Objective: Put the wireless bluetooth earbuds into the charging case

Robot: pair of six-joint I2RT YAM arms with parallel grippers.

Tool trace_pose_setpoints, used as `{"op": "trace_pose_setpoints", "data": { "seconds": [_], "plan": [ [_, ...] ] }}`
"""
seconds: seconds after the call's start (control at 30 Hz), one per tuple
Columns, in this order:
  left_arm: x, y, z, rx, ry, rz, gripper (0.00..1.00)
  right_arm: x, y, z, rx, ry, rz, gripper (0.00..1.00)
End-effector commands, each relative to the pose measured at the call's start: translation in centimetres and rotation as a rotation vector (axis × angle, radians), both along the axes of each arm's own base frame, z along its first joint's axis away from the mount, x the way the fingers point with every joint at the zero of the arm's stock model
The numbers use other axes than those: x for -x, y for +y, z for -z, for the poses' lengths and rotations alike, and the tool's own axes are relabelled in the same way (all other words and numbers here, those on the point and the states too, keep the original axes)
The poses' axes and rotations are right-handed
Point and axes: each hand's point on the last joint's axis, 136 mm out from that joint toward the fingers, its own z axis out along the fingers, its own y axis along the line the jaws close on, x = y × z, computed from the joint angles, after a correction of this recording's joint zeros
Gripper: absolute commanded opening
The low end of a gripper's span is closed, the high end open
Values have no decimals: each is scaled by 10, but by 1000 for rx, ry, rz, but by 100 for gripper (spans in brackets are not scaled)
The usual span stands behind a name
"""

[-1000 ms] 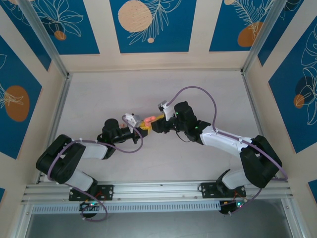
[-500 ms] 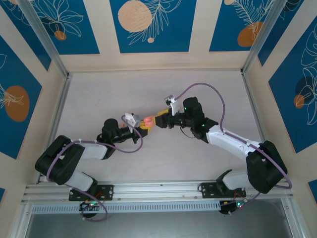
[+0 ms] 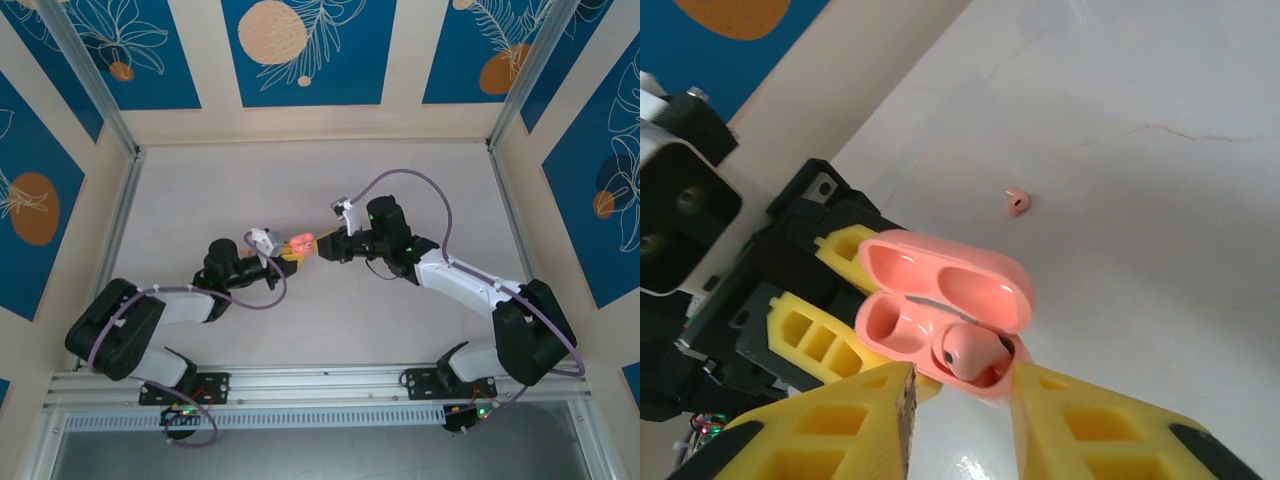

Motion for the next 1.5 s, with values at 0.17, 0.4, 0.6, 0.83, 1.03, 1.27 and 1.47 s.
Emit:
{"op": "trace_pose_setpoints", "data": {
  "seconds": [0.17,0.4,0.6,0.83,1.03,1.27,1.47],
  "plan": [
    [-32,36,-8,-134,137,-224,18,-11,5,-2,82,28,41,36],
    [-48,88,-5,-143,267,-416,18,-19,24,11,208,65,89,39],
    [-55,129,11,-164,402,-561,18,-26,61,36,336,61,63,44],
    [-57,180,32,-101,540,-744,17,-39,107,74,439,52,32,48],
    [-54,203,43,-54,609,-818,18,-51,140,101,468,46,20,50],
    [-53,213,44,-41,622,-844,18,-62,165,126,478,42,-8,52],
    [-53,217,40,-34,609,-854,18,-67,179,142,474,46,-35,52]
  ]
}}
